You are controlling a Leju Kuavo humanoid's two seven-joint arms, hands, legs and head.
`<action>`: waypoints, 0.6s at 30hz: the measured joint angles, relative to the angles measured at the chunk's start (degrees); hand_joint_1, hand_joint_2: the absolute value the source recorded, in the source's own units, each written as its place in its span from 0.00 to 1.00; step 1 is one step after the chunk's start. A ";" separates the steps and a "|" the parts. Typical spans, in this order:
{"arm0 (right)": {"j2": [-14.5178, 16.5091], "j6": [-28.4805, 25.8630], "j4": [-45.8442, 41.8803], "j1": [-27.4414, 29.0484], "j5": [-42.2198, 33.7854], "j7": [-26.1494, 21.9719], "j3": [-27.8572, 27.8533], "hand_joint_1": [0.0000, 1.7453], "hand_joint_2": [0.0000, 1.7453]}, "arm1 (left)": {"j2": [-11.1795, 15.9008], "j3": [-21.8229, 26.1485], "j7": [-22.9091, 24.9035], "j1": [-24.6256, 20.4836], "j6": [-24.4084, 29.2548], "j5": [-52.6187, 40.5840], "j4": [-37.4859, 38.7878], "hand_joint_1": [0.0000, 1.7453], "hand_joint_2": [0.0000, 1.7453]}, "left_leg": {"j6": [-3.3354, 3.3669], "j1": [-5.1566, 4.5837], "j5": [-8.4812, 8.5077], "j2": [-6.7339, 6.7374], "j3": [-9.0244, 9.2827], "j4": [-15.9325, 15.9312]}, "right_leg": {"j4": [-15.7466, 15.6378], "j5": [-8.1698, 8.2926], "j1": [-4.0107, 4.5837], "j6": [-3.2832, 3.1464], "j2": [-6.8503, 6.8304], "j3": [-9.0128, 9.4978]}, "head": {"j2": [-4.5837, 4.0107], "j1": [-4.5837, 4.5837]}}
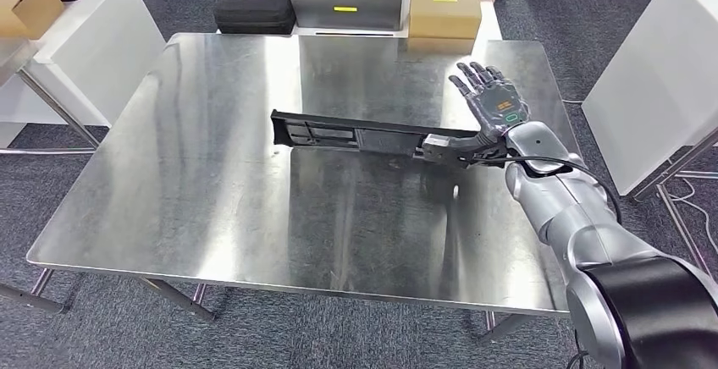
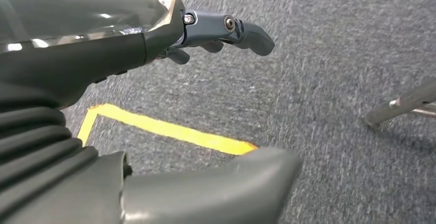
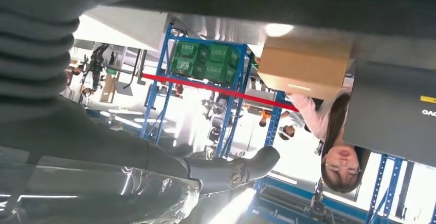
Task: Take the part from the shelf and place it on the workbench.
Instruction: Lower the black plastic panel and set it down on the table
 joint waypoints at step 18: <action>-7.36 7.08 -0.48 -3.77 -0.47 3.70 -3.86 0.00 0.00 | -0.37 0.09 3.46 -0.15 -1.81 -1.47 -0.03 0.00 0.00 | 3.65 -0.85 6.17 -0.47 10.04 -16.87 | 12.14 -4.60 0.05 2.26 -0.43 -6.30 | 0.00 0.14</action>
